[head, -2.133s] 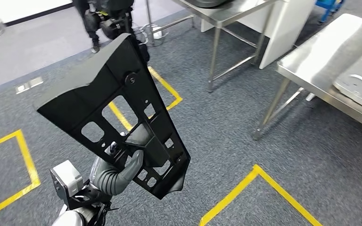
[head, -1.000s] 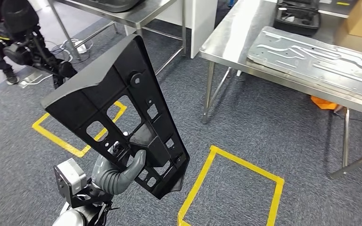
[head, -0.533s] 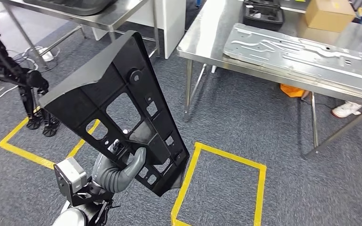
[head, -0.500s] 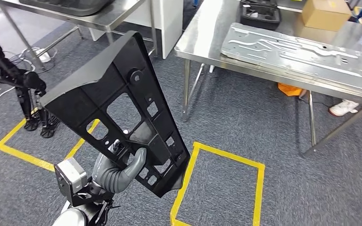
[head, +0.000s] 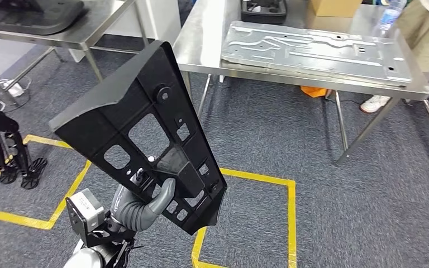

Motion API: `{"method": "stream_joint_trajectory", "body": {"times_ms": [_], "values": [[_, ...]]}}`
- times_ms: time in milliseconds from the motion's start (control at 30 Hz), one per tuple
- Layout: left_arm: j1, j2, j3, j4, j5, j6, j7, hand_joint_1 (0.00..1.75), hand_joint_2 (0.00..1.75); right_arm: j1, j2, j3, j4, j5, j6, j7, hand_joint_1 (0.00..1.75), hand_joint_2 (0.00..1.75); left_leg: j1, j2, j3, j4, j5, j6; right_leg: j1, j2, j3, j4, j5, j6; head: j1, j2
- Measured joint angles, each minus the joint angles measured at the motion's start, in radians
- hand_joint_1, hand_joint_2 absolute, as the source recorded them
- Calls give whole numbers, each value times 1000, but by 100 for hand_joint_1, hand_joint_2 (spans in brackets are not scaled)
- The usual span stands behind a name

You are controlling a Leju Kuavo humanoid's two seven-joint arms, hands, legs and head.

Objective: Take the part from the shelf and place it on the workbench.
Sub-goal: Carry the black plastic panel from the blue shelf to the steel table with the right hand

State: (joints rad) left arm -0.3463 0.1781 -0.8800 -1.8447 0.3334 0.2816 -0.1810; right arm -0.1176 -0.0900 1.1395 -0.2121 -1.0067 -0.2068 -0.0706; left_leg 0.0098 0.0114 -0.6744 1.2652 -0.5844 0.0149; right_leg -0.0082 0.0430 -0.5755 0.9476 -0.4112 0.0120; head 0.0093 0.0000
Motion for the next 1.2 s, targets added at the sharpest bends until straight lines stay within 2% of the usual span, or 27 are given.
{"method": "stream_joint_trajectory", "body": {"times_ms": [33,67,133,167,200,267,300,333,400,467,500,533,567,633,667,700,767,833,900,967,1000,1033,1067,1133,1167,1200], "values": [[0,0,0,0,0,0,0,175,175,1,0,0,0,0,0,0,0,0,1,-3,11,-28,25,0,0,13,1,0,0,0,0,0],[-1,0,0,1,0,0,0,175,175,1,0,0,0,1,0,0,0,0,2,-12,38,-91,62,1,0,27,3,1,0,1,0,0],[-3,0,0,1,1,0,-1,175,175,0,2,0,0,1,1,0,0,0,7,-55,99,-232,123,7,1,53,0,5,0,6,0,0],[-4,0,-1,1,1,0,-2,175,175,-1,2,0,0,2,1,1,0,0,9,-74,117,-275,137,10,1,64,-4,7,0,11,0,0],[-4,0,-1,1,2,0,-3,175,175,0,2,0,0,2,1,1,0,0,8,-85,123,-293,139,14,0,75,-9,8,2,17,1,0],[-5,0,-2,1,2,0,-4,175,175,4,0,0,0,2,1,2,0,0,5,-71,126,-298,142,25,-4,91,-17,7,6,30,1,0],[-7,-1,-3,1,2,0,-5,175,175,7,-1,0,0,2,1,3,0,0,5,-61,129,-300,144,32,-3,79,-20,12,2,36,1,0],[-9,-1,-4,1,2,0,-6,175,175,9,-1,0,0,2,0,3,0,0,7,-50,131,-303,147,39,-2,55,-31,34,-11,41,3,0],[-10,-1,-5,1,2,0,-7,175,175,7,0,0,0,3,0,3,0,0,6,-23,133,-306,147,47,-1,-5,-81,141,-67,49,5,0],[-9,-1,-5,2,5,0,-8,175,175,4,0,0,0,6,-1,2,0,0,2,5,133,-305,145,51,-5,-26,-146,274,-119,55,6,0],[-9,-1,-6,2,6,0,-8,175,175,4,0,0,0,8,-3,1,0,0,2,16,134,-305,144,51,-6,-29,-161,303,-123,56,6,0],[-9,-1,-6,2,8,0,-9,175,175,4,0,0,0,10,-4,0,0,0,1,25,134,-305,143,50,-6,-29,-155,291,-109,56,6,0],[-9,-1,-6,2,8,0,-10,175,175,5,0,0,0,12,-6,-2,0,0,1,31,135,-305,142,49,-6,-31,-128,242,-81,55,6,0],[-11,-1,-6,2,9,0,-12,175,175,5,-2,0,0,18,-10,-8,0,0,0,40,138,-305,139,44,-3,-41,-47,94,-24,50,6,0],[-12,-1,-6,2,9,0,-13,175,175,5,-2,0,0,21,-11,-10,0,0,-2,42,138,-305,138,40,0,-46,-19,42,-9,46,6,0],[-13,-1,-6,2,9,0,-14,175,175,5,-2,0,0,24,-12,-13,0,0,-4,44,138,-305,137,35,3,-49,-4,14,-4,41,6,0],[-14,-1,-5,2,14,1,-16,175,175,5,-2,0,0,27,-15,-18,0,0,-5,45,140,-307,137,24,7,-47,-4,9,-6,30,6,0],[-14,-1,-5,2,21,0,-17,175,175,5,-2,0,0,31,-15,-21,0,0,-2,34,133,-290,123,13,2,-44,-2,5,-4,19,5,0],[-14,-1,-5,2,33,-6,-18,175,175,3,-2,0,0,33,-16,-21,0,0,1,14,90,-199,72,5,-3,-42,0,2,-2,10,3,0],[-13,0,-4,2,47,-16,-18,175,175,2,-2,0,0,34,-16,-22,0,0,1,3,19,-54,13,1,-2,-38,-1,3,-2,5,1,0],[-12,0,-5,2,51,-21,-18,175,175,2,-2,0,0,35,-17,-22,0,0,1,0,-7,-7,2,-1,-2,-34,0,3,-2,4,1,0],[-12,0,-5,2,56,-25,-18,175,175,2,-2,0,0,35,-17,-23,0,0,2,-1,-13,1,12,-1,-2,-30,0,3,-2,5,1,0],[-12,0,-4,2,59,-28,-18,175,175,2,-2,0,0,36,-17,-23,0,0,2,-1,2,-36,40,-1,-2,-26,2,3,-2,5,1,0],[-14,1,-4,2,64,-34,-19,175,175,1,-2,0,0,39,-17,-23,0,0,3,-5,68,-182,110,2,-1,-18,5,5,-4,9,0,0],[-15,1,-4,2,67,-36,-20,175,175,1,-2,0,0,40,-18,-23,0,0,3,-8,97,-244,132,6,1,-14,4,6,-6,12,1,0],[-16,1,-4,2,68,-37,-20,175,175,1,-2,0,0,41,-18,-23,0,0,2,-11,114,-282,143,10,3,-11,3,7,-6,16,1,0]]}}
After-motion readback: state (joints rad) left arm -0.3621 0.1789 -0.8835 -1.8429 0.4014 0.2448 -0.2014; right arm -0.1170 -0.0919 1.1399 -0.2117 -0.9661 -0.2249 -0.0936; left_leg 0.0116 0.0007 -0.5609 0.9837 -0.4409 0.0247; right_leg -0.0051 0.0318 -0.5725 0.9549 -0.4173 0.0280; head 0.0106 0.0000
